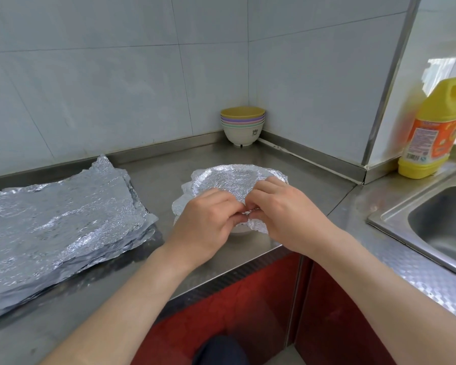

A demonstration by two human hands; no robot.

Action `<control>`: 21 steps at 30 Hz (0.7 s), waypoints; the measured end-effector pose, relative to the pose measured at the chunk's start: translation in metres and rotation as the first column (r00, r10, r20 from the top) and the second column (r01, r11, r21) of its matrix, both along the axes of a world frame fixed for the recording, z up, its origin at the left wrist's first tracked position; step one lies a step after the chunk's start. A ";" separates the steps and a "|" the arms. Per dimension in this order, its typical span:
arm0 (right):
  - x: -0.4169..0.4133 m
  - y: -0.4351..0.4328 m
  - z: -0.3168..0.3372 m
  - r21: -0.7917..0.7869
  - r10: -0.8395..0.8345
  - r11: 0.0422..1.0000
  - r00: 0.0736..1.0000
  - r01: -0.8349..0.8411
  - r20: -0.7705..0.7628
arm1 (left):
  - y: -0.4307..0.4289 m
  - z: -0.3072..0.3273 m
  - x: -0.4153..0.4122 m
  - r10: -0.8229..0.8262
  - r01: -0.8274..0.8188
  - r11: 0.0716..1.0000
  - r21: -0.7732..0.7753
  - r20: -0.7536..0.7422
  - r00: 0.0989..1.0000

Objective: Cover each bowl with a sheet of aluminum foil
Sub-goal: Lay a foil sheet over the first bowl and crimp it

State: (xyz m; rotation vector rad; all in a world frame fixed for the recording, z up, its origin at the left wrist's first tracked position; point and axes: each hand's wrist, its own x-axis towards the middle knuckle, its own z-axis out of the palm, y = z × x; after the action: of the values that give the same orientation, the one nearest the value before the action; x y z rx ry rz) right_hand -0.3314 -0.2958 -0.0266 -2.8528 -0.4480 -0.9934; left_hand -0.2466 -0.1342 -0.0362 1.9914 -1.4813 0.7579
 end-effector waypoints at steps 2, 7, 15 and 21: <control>-0.006 -0.006 0.004 0.052 0.007 0.999 0.999 -0.005 -0.033 | -0.001 0.002 -0.003 -0.014 0.013 1.000 -0.023 -0.069 0.998; -0.023 -0.031 0.015 0.277 -0.032 0.959 0.995 0.058 -0.099 | 0.008 0.006 -0.001 -0.002 -0.016 0.997 -0.075 -0.231 0.973; -0.013 -0.016 0.002 0.250 -0.002 0.968 0.994 0.029 -0.106 | -0.001 0.006 0.000 -0.039 0.040 0.999 0.019 -0.046 0.998; -0.012 -0.019 0.004 0.184 -0.004 0.983 0.998 0.017 -0.070 | -0.007 0.009 -0.002 -0.056 0.027 0.988 0.152 0.187 0.981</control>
State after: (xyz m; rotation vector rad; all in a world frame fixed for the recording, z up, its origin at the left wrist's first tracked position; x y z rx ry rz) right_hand -0.3437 -0.3149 -0.0225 -2.7162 -0.3168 -0.8842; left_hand -0.2486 -0.1416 -0.0269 2.0364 -1.7306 0.8633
